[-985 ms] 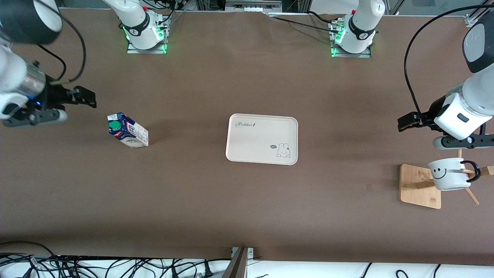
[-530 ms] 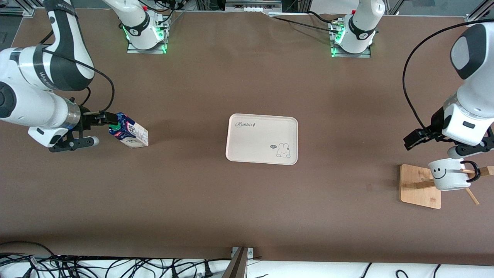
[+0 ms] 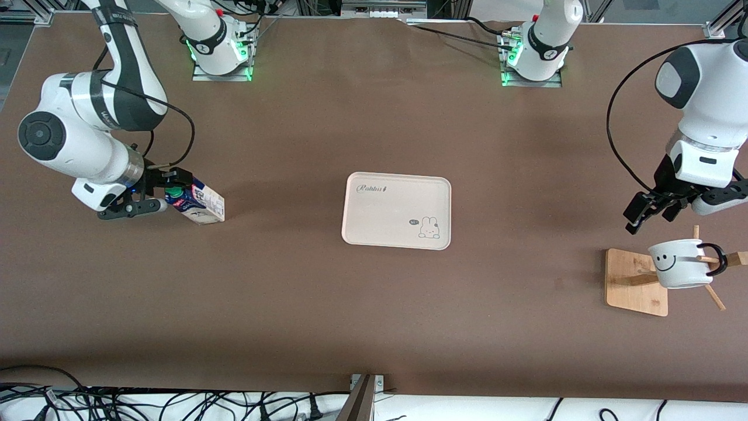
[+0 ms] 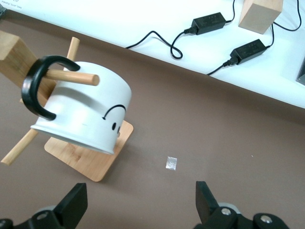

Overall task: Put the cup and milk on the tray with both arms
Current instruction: 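Grasp the milk carton with the right gripper while the left gripper grasps the mug, then carry the carton onto the tray with the right gripper while the left lifts the mug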

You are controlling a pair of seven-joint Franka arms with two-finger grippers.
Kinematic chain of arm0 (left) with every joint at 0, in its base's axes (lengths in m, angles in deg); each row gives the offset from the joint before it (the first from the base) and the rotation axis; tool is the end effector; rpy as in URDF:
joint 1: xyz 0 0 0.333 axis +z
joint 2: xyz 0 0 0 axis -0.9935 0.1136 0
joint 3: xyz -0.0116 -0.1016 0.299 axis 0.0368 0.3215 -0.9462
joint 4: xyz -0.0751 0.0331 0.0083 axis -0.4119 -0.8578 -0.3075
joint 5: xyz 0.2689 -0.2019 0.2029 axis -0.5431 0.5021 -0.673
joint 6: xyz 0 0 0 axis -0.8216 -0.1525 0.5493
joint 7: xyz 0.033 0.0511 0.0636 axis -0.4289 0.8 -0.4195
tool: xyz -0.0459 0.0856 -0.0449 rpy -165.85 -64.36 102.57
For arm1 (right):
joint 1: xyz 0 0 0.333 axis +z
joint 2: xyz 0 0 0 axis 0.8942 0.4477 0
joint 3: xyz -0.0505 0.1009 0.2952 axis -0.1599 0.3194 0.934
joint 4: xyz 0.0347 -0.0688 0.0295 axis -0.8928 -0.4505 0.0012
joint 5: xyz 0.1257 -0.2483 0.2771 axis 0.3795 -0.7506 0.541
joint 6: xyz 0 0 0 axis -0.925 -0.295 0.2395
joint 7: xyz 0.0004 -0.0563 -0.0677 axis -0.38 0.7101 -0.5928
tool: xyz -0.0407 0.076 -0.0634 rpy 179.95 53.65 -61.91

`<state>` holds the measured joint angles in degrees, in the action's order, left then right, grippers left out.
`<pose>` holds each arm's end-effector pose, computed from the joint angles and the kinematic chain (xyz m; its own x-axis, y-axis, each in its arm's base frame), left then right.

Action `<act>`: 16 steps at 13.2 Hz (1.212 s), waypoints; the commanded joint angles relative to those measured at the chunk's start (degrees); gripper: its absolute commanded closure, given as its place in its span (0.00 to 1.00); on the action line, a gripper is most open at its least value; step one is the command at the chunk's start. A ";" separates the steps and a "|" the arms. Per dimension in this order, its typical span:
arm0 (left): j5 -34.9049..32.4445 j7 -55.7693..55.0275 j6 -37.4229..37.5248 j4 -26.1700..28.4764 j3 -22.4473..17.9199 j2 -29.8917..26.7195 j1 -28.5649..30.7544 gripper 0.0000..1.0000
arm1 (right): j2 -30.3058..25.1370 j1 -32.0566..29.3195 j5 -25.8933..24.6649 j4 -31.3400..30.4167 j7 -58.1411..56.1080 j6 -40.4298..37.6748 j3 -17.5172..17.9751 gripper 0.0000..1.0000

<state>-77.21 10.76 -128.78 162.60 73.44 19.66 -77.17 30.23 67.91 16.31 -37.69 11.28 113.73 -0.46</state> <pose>0.5760 0.0451 0.4448 0.8215 0.3379 0.4594 0.3332 -0.9381 0.0942 0.5654 0.0417 0.3600 0.9750 0.1780 -0.1332 0.1781 -0.9839 -0.0109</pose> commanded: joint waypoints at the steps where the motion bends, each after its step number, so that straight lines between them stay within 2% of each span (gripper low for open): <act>1: -0.41 3.61 -6.59 -0.56 0.76 3.42 4.05 0.00 | -3.67 0.15 0.94 -5.41 -0.08 2.38 -0.18 0.01; 2: -0.32 3.61 -7.14 -0.48 0.76 3.53 4.06 0.00 | -3.93 0.15 0.86 -5.86 -0.08 2.56 -0.18 0.07; 3: 0.89 3.61 -7.23 -0.48 0.76 3.61 3.98 0.00 | -3.68 0.15 0.86 -5.86 -0.17 2.56 -0.27 0.18; 6: 10.54 3.79 -7.49 -1.62 0.76 5.98 3.80 0.00 | -3.15 0.15 0.86 -5.77 -0.43 2.91 -0.27 0.57; 8: 13.12 3.96 -7.67 -4.68 0.76 8.87 3.71 0.00 | -3.06 0.15 0.86 -5.43 -0.52 2.74 -0.27 0.72; 10: 13.39 4.05 -7.67 -6.81 0.85 10.38 3.45 0.00 | -3.06 0.24 0.86 -4.02 0.18 1.95 -0.09 0.73; 11: 13.39 4.23 -7.67 -6.81 0.76 10.38 3.45 0.10 | -3.06 0.24 0.94 -2.97 0.27 1.25 0.08 0.72; 12: 13.39 7.01 -7.67 -6.90 0.76 10.29 3.45 0.50 | -3.06 0.67 1.12 -1.22 1.84 -0.50 0.69 0.72; 13: 13.65 8.96 -7.67 -6.90 0.76 10.29 3.53 0.57 | -2.71 1.55 1.12 1.06 4.73 -2.78 1.83 0.72; 16: 14.35 9.59 -7.67 -6.90 0.76 10.29 3.71 0.63 | 0.97 8.03 4.88 10.27 15.87 -7.80 4.39 0.72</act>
<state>-64.89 17.51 -136.34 156.89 74.12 29.34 -73.55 28.22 71.49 18.95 -33.79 20.46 109.27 3.12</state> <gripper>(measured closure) 0.573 0.656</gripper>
